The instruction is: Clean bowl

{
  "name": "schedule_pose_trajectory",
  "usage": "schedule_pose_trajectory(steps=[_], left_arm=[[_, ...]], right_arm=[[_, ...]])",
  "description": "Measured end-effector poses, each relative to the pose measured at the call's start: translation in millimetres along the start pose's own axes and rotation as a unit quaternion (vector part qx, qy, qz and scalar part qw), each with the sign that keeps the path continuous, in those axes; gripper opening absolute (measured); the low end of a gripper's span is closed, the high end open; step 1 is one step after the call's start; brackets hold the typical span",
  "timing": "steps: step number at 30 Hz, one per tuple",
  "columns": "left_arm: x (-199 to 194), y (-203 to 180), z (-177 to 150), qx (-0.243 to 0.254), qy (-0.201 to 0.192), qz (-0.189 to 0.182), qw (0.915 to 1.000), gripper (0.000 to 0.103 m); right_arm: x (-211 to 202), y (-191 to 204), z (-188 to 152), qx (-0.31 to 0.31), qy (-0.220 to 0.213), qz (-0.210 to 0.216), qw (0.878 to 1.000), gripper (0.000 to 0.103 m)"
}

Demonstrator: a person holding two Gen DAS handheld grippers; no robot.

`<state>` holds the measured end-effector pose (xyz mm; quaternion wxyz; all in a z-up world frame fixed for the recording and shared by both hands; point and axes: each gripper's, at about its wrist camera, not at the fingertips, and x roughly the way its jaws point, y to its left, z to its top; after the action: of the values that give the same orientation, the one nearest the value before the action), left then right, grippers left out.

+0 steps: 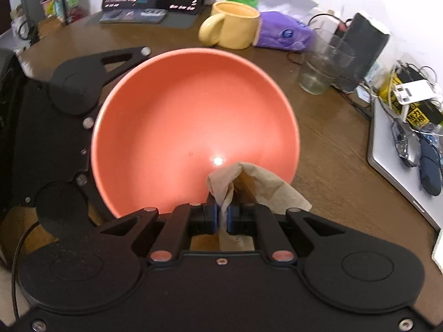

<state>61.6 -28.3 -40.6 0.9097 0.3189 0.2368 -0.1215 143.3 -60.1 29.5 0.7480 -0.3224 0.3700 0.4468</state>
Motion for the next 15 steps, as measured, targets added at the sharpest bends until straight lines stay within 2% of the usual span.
schedule_pose_trajectory(steps=[15], left_arm=[[-2,-2,2,-0.002,0.001,-0.001,1.0,0.096]], right_arm=[[-10,5,3,0.01,0.013,0.057,0.998,0.007]])
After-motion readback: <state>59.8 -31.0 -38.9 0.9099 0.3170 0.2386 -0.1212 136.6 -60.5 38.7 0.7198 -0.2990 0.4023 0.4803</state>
